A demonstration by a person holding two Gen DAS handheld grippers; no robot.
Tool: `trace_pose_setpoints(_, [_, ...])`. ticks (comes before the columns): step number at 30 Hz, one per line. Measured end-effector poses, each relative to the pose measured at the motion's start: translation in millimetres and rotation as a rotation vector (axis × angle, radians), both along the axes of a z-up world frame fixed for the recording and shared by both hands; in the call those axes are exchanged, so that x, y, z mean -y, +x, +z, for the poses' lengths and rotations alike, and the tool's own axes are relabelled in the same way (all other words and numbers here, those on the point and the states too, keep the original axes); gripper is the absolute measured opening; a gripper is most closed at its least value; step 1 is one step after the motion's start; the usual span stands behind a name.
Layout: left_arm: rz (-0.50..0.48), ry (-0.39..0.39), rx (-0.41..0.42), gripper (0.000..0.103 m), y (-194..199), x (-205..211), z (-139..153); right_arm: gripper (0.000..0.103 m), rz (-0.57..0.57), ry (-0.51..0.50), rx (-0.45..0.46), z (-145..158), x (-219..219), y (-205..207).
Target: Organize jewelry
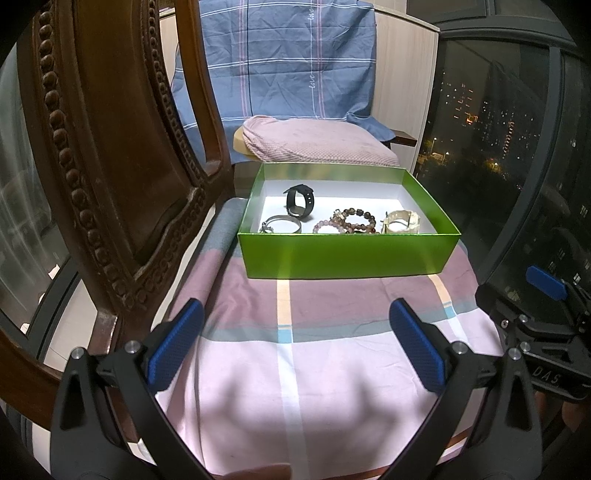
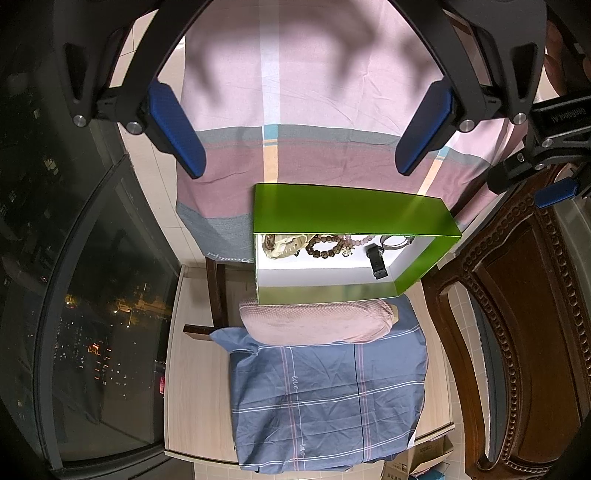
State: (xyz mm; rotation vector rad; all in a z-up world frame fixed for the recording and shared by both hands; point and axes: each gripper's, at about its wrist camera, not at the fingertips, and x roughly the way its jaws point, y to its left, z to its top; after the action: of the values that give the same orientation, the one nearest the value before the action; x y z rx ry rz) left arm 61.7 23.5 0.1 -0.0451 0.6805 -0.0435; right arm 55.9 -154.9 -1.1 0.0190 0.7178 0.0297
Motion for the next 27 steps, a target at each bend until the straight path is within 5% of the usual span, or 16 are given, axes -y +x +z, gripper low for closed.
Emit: trace_pose_setpoints(27, [-0.011,0.003,-0.002,0.099,-0.5,2.5,0.2,0.1,-0.001,0.0,0.0,0.7,-0.2,0.7])
